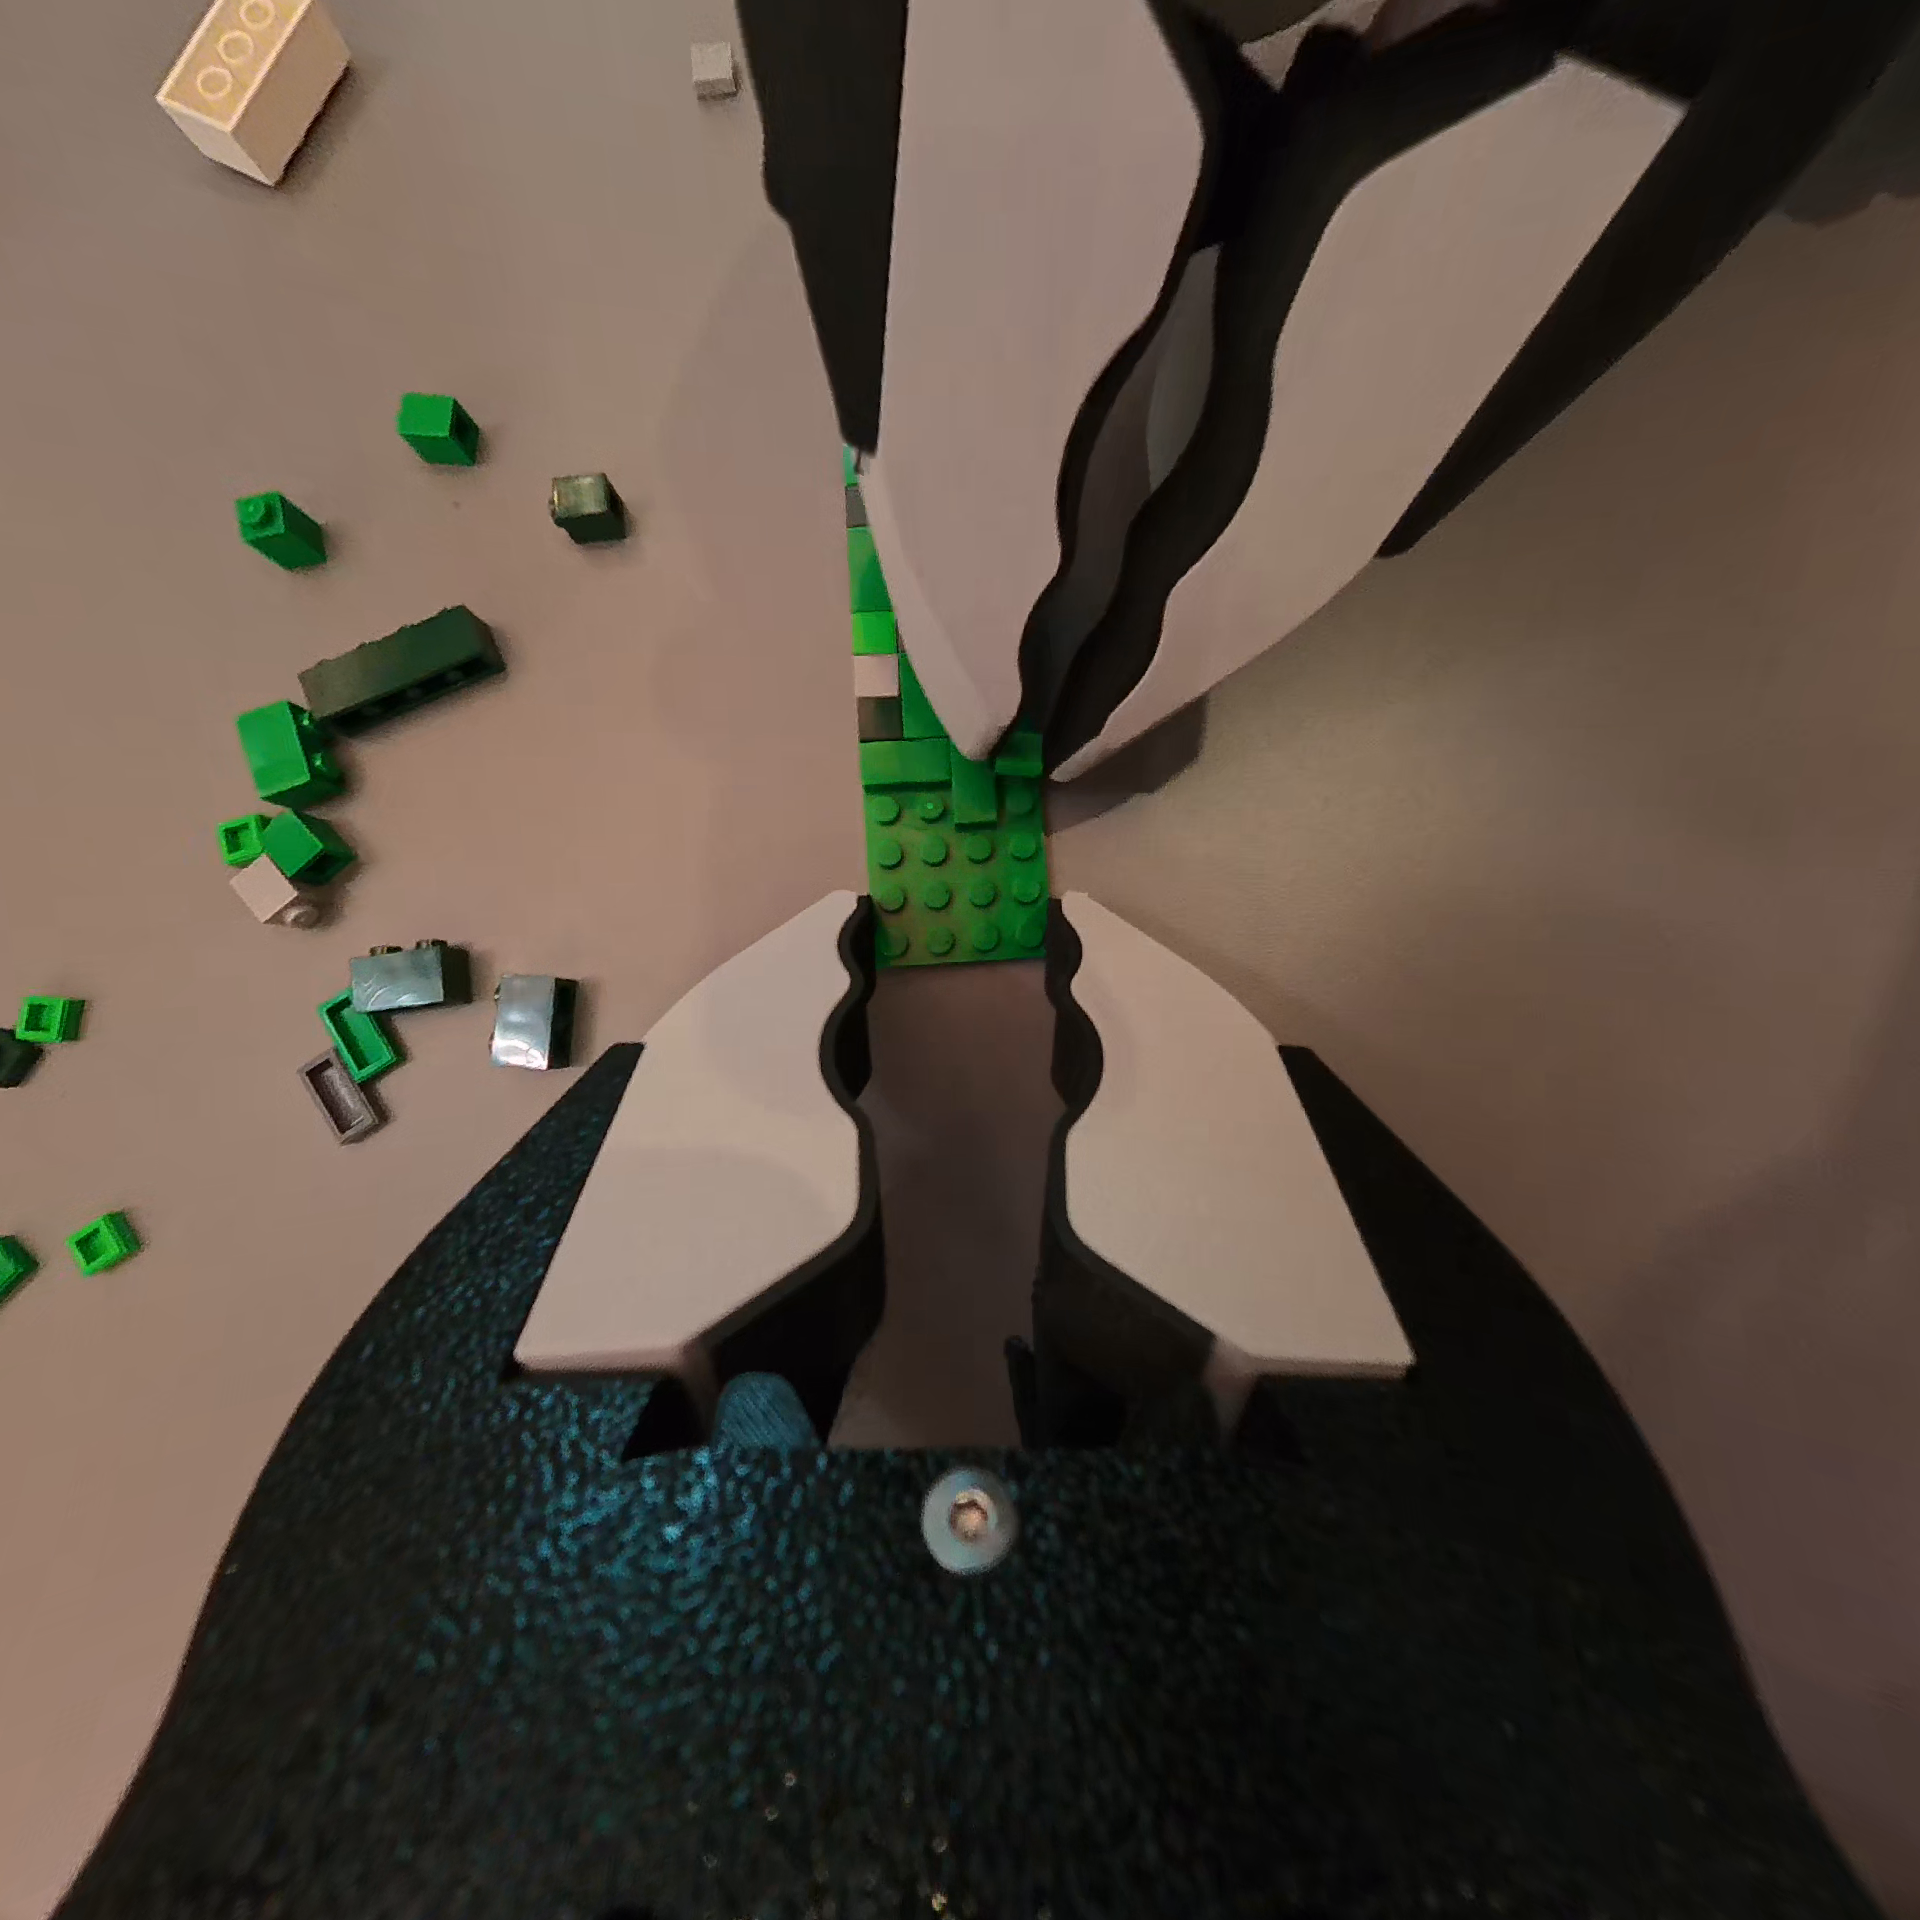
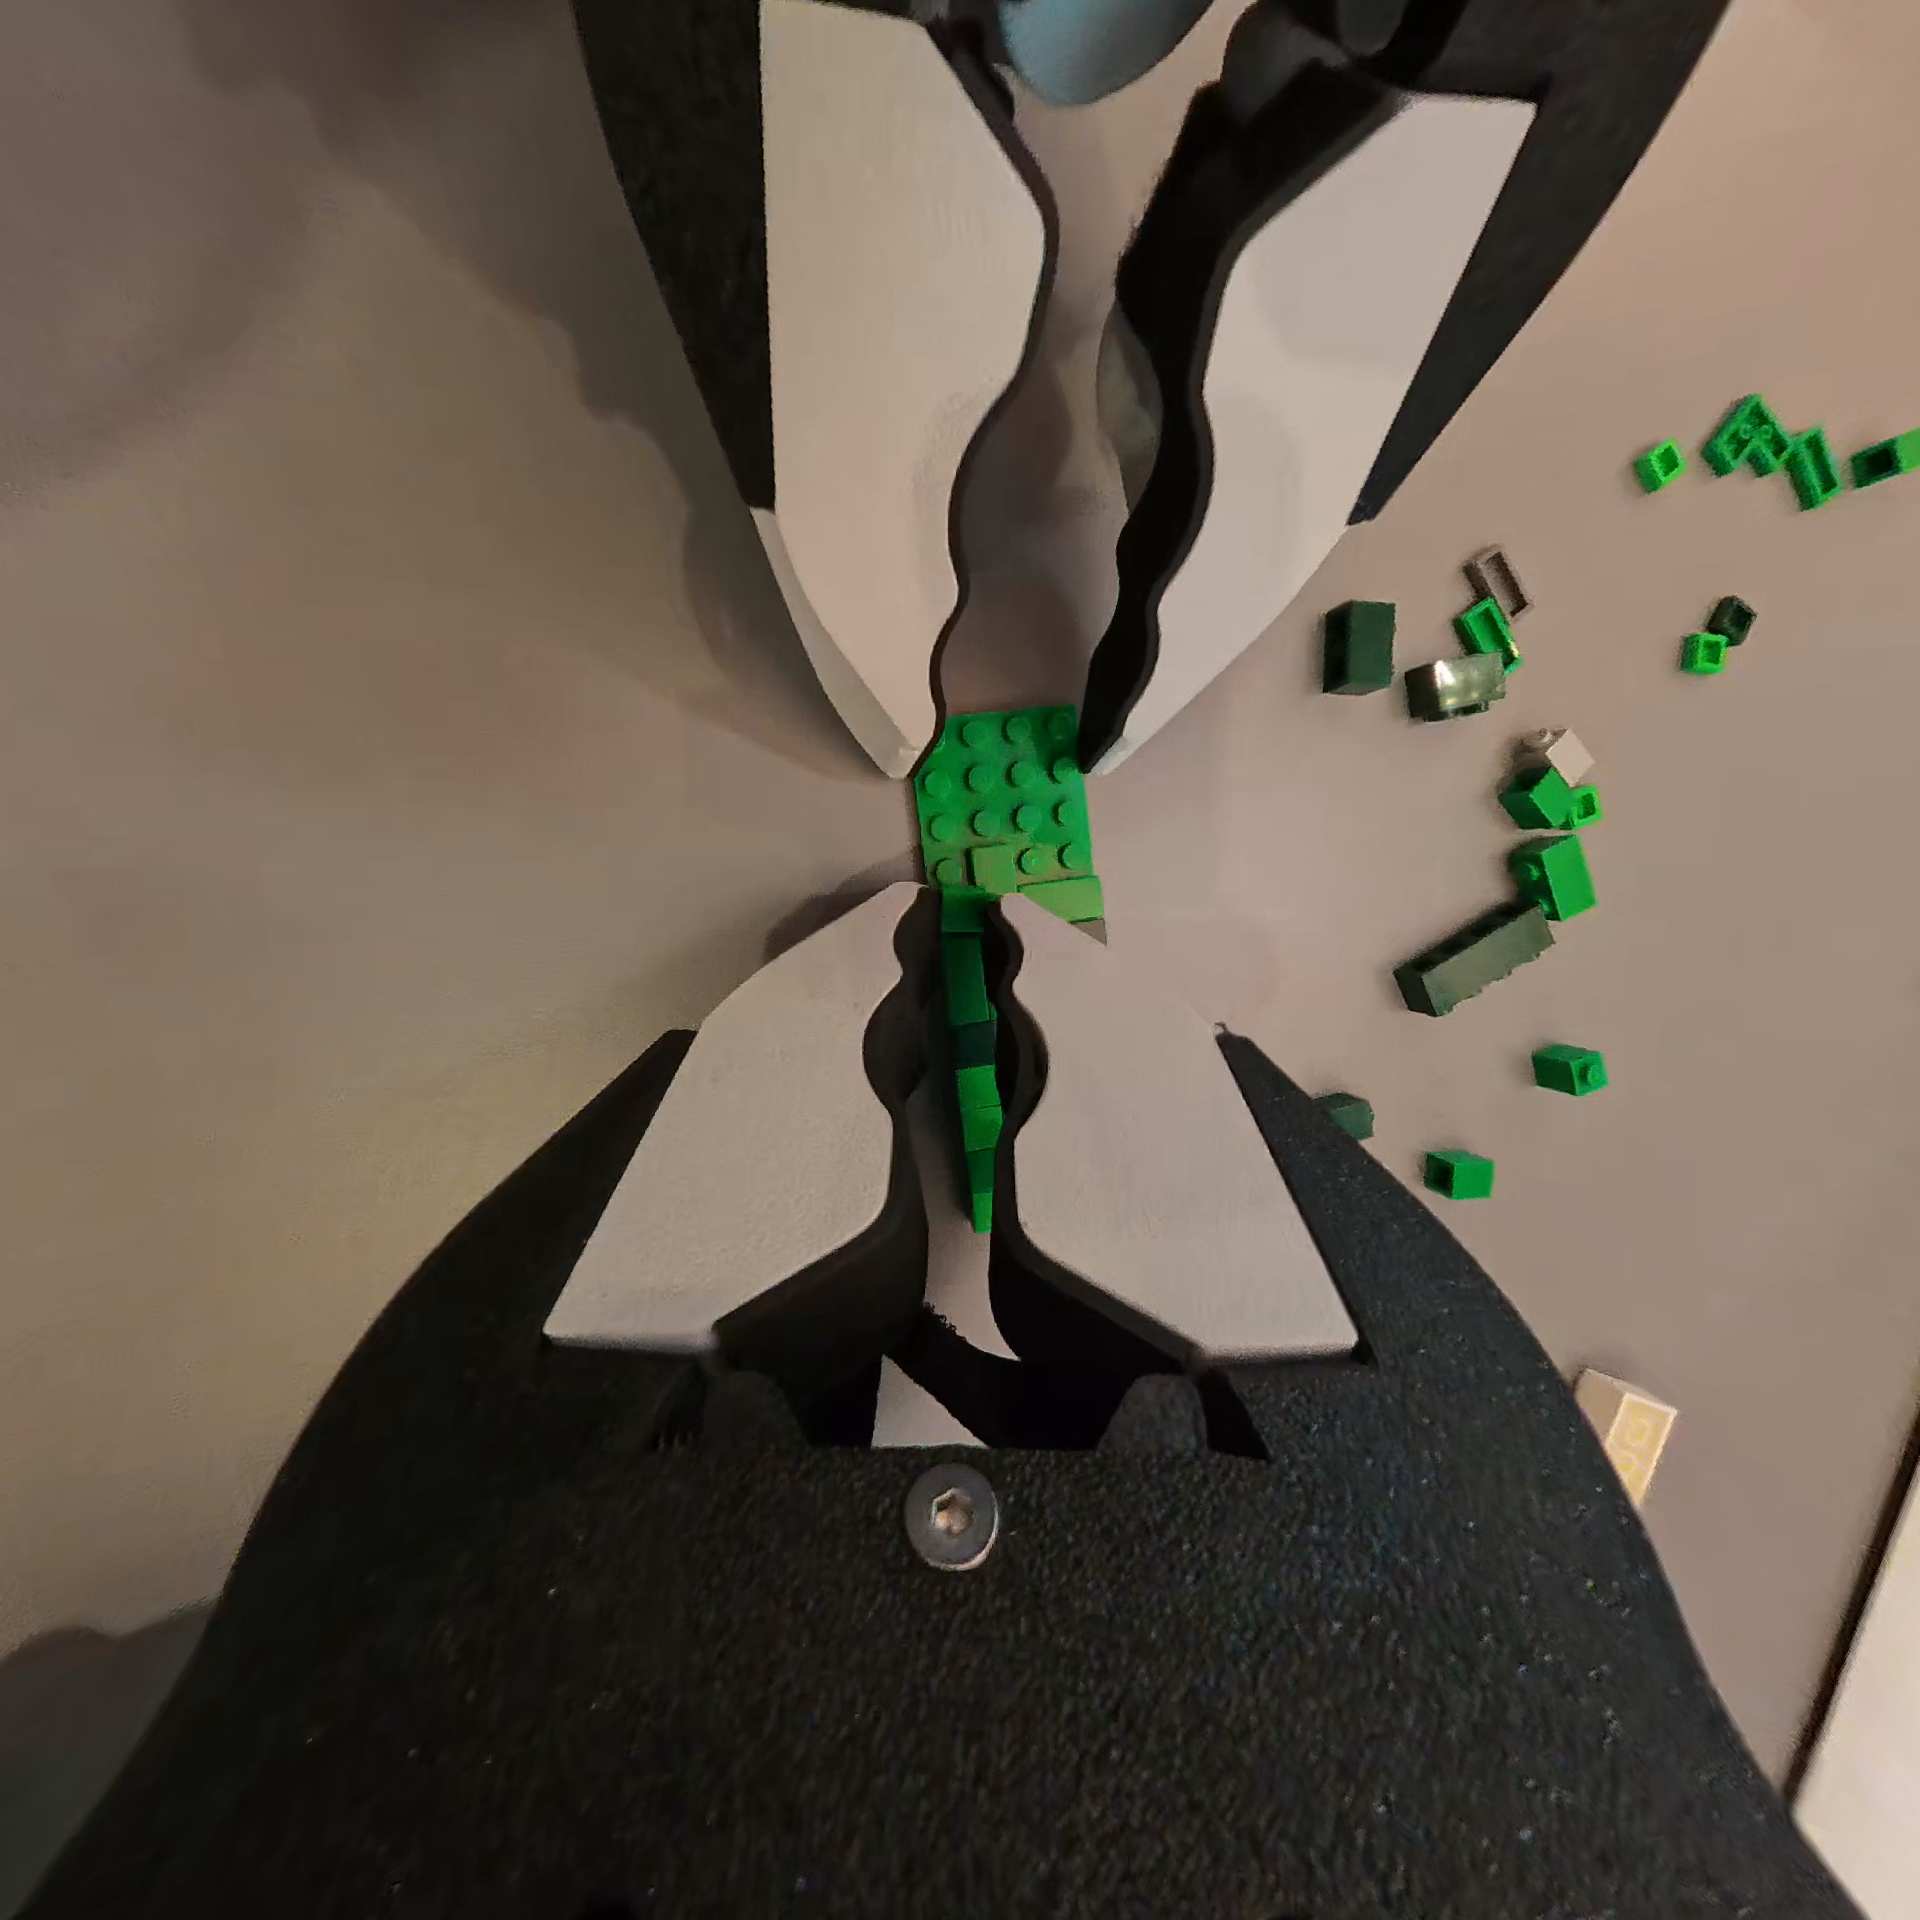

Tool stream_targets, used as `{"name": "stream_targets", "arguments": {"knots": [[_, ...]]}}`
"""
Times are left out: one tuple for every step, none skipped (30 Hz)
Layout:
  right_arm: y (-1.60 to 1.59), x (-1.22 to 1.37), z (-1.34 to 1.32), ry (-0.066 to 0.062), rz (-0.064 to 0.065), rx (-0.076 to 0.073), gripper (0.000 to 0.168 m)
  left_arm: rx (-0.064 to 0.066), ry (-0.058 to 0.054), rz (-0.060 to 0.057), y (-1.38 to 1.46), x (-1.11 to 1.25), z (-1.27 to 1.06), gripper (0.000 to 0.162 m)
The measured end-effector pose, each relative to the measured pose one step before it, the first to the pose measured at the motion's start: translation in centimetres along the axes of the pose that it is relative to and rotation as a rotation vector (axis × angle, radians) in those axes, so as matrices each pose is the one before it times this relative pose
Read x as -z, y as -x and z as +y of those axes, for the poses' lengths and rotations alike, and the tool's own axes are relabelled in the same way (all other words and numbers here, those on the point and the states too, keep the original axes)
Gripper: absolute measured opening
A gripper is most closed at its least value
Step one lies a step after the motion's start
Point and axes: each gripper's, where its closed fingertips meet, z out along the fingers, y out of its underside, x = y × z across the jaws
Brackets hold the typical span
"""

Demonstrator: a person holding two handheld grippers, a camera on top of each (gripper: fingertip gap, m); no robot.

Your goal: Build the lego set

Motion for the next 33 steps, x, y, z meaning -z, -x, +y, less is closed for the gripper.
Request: {"name": "stream_targets", "arguments": {"knots": [[-0.036, -0.096, 0.131, 0.0189, 0.0012, 0.0106, 0.008, 0.0006, 0.0005, 0.0003, 0.000, 0.000, 0.003, 0.031], [-0.003, 0.007, -0.048, 0.0084, -0.0003, 0.0099, 0.008, 0.0026, 0.0005, 0.0019, -0.017, 0.001, 0.020, 0.031], [0.018, 0.003, 0.036, 0.0137, -0.0022, 0.0063, 0.008, 0.0012, -0.0005, 0.0011, 0.004, -0.007, 0.006, 0.031], [-0.012, 0.001, 0.017, 0.0114, -0.0007, 0.0056, 0.008, 0.0007, -0.0004, 0.0005, -0.007, 0.003, 0.002, 0.031], [-0.011, -0.008, 0.031, 0.0104, -0.0009, 0.0029, 0.008, 0.0013, 0.0001, 0.0008, 0.003, 0.000, 0.001, 0.031], [0.028, -0.009, -0.005, 0.0064, -0.0041, 0.0015, 0.008, 0.0009, -0.0001, 0.0007, -0.002, -0.006, 0.008, 0.031], [0.026, 0.004, 0.006, 0.0068, -0.0025, 0.0024, 0.008, 0.0017, -0.0003, 0.0009, 0.004, 0.003, 0.003, 0.031], [0.026, 0.026, 0.039, 0.0074, -0.0014, 0.0040, 0.008, 0.0021, -0.0003, 0.0006, -0.009, 0.000, -0.001, 0.031], [0.033, 0.048, 0.088, 0.0110, -0.0005, 0.0047, 0.008, 0.0015, 0.0002, 0.0006, 0.004, 0.001, 0.001, 0.031], [0.102, 0.046, 0.020, 0.0071, -0.0029, 0.0061, 0.008, 0.0010, 0.0002, 0.0010, -0.016, -0.007, -0.008, 0.031], [0.077, 0.032, -0.003, 0.0062, -0.0017, 0.0050, 0.008, 0.0007, 0.0007, 0.0007, -0.018, 0.000, 0.003, 0.031], [-0.001, -0.014, 0.052, 0.0091, 0.0029, 0.0024, 0.008, 0.0002, 0.0015, -0.0008, -0.001, 0.000, 0.006, 0.031], [-0.072, -0.044, 0.000, 0.0054, 0.0072, 0.0027, 0.008, 0.0006, 0.0009, -0.0003, 0.000, 0.000, -0.012, 0.031], [-0.030, -0.026, -0.017, 0.0029, 0.0033, 0.0019, 0.008, 0.0008, -0.0002, 0.0001, -0.002, 0.004, 0.005, 0.031], [-0.010, -0.017, -0.005, 0.0030, 0.0009, -0.0003, 0.008, 0.0019, -0.0005, 0.0007, 0.004, 0.002, 0.000, 0.031], [-0.004, -0.019, -0.009, 0.0020, 0.0009, -0.0007, 0.008, 0.0015, -0.0005, 0.0005, -0.004, -0.001, -0.004, 0.031], [-0.011, -0.006, 0.004, 0.0004, 0.0011, 0.0010, 0.008, 0.0017, -0.0002, 0.0003, -0.003, 0.001, 0.000, 0.031], [-0.015, -0.007, 0.002, -0.0003, 0.0021, 0.0005, 0.008, 0.0009, -0.0001, 0.0002, 0.005, 0.002, 0.002, 0.031], [-0.006, 0.000, 0.001, -0.0012, 0.0012, 0.0000, 0.008, 0.0018, 0.0001, 0.0003, 0.001, -0.005, -0.007, 0.031], [-0.014, -0.012, 0.004, -0.0015, 0.0016, -0.0006, 0.008, 0.0026, -0.0004, 0.0008, 0.006, 0.007, -0.009, 0.031], [-0.036, -0.003, 0.000, -0.0016, 0.0030, -0.0004, 0.008, 0.0035, -0.0010, 0.0012, 0.000, 0.001, -0.004, 0.031], [-0.004, -0.007, 0.002, -0.0015, 0.0021, 0.0003, 0.008, 0.0042, -0.0011, 0.0018, -0.004, -0.003, -0.010, 0.031], [-0.021, 0.007, 0.002, -0.0014, 0.0035, 0.0016, 0.008, 0.0031, -0.0014, 0.0018, 0.000, 0.011, -0.009, 0.031], [-0.021, -0.004, 0.002, -0.0018, 0.0036, 0.0016, 0.008, 0.0046, -0.0031, 0.0025, 0.004, -0.002, -0.003, 0.031], [-0.004, 0.004, -0.004, -0.0020, 0.0023, 0.0013, 0.008, 0.0068, -0.0064, 0.0046, -0.002, 0.013, -0.017, 0.031], [-0.027, 0.018, -0.007, -0.0019, 0.0020, 0.0013, 0.008, 0.0103, -0.0066, 0.0072, -0.010, 0.019, -0.016, 0.031], [-0.011, 0.025, 0.006, -0.0008, 0.0010, 0.0009, 0.008, 0.0100, -0.0048, 0.0057, -0.008, 0.010, -0.021, 0.031], [0.012, 0.015, 0.008, -0.0003, -0.0004, 0.0000, 0.008, 0.0031, -0.0018, 0.0019, 0.007, -0.001, -0.014, 0.031], [0.030, -0.013, -0.003, 0.0001, -0.0022, -0.0006, 0.009, -0.0013, 0.0008, -0.0010, -0.005, 0.000, 0.006, 0.031], [0.002, -0.017, 0.003, 0.0013, -0.0002, 0.0006, 0.009, -0.0020, 0.0022, -0.0022, 0.006, -0.002, 0.011, 0.031], [0.025, -0.005, 0.007, 0.0022, -0.0004, 0.0022, 0.010, -0.0023, 0.0029, -0.0029, 0.002, -0.006, -0.005, 0.031], [0.002, 0.011, 0.011, 0.0026, 0.0017, 0.0029, 0.009, -0.0014, 0.0031, -0.0028, 0.007, -0.009, 0.006, 0.031], [-0.011, 0.007, 0.002, 0.0019, 0.0028, 0.0028, 0.010, 0.0003, 0.0021, -0.0018, 0.000, 0.000, -0.005, 0.031]]}}
